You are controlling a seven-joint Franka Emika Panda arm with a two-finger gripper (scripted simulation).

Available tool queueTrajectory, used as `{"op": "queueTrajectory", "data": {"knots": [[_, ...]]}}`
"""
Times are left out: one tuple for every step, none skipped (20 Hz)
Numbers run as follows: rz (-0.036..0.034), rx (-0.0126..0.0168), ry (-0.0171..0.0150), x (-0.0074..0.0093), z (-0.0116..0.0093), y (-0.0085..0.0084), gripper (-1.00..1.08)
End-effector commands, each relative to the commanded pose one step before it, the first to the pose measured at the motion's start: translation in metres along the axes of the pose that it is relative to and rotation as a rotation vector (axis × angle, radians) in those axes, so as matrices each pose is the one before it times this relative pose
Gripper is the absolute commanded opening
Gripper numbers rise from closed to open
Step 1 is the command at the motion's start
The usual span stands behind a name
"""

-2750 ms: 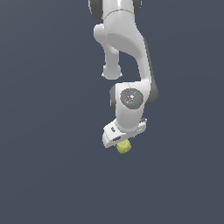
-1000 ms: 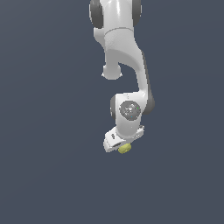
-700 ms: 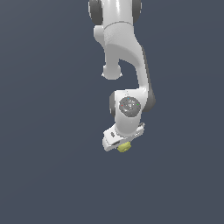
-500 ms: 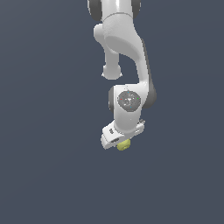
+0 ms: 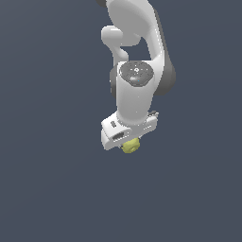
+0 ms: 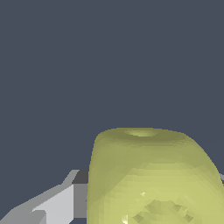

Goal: Pick up the object and move it to a goal position.

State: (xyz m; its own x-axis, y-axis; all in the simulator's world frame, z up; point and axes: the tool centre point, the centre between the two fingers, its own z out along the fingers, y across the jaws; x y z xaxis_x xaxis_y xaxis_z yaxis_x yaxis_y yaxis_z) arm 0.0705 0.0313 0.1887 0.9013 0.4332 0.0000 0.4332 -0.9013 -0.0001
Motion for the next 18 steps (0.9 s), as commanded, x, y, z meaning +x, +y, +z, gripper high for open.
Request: {"op": "queueTrajectory", "data": {"knots": [[-0.00026, 0.00031, 0.00002, -0.00229, -0.03, 0.00486, -1.0], [0.0, 0.0, 0.0, -0.00069, -0.01168, 0.00201, -1.0], [0.0, 0.0, 0.0, -0.00066, -0.01161, 0.00201, -1.0], [0.0, 0.0, 0.0, -0.00063, -0.01153, 0.002, -1.0], [0.0, 0.0, 0.0, -0.0006, -0.01143, 0.002, -1.0], [0.0, 0.0, 0.0, -0.00056, -0.01134, 0.002, -1.0], [0.0, 0.0, 0.0, -0.00053, -0.01122, 0.00199, -1.0], [0.0, 0.0, 0.0, -0.00049, -0.0111, 0.00199, -1.0], [0.0, 0.0, 0.0, -0.00046, -0.01097, 0.00198, -1.0], [0.0, 0.0, 0.0, -0.00042, -0.01082, 0.00197, -1.0], [0.0, 0.0, 0.0, -0.00037, -0.01064, 0.00196, -1.0], [0.0, 0.0, 0.0, -0.00033, -0.01037, 0.00193, -1.0], [0.0, 0.0, 0.0, -0.00027, -0.00972, 0.00183, -1.0], [0.0, 0.0, 0.0, -0.00021, -0.009, 0.00172, -1.0], [0.0, 0.0, 0.0, -0.00016, -0.0083, 0.0016, -1.0], [0.0, 0.0, 0.0, -0.00012, -0.00763, 0.00149, -1.0], [0.0, 0.0, 0.0, -0.00008, -0.00699, 0.00138, -1.0], [0.0, 0.0, 0.0, -0.00004, -0.00637, 0.00127, -1.0]]}}
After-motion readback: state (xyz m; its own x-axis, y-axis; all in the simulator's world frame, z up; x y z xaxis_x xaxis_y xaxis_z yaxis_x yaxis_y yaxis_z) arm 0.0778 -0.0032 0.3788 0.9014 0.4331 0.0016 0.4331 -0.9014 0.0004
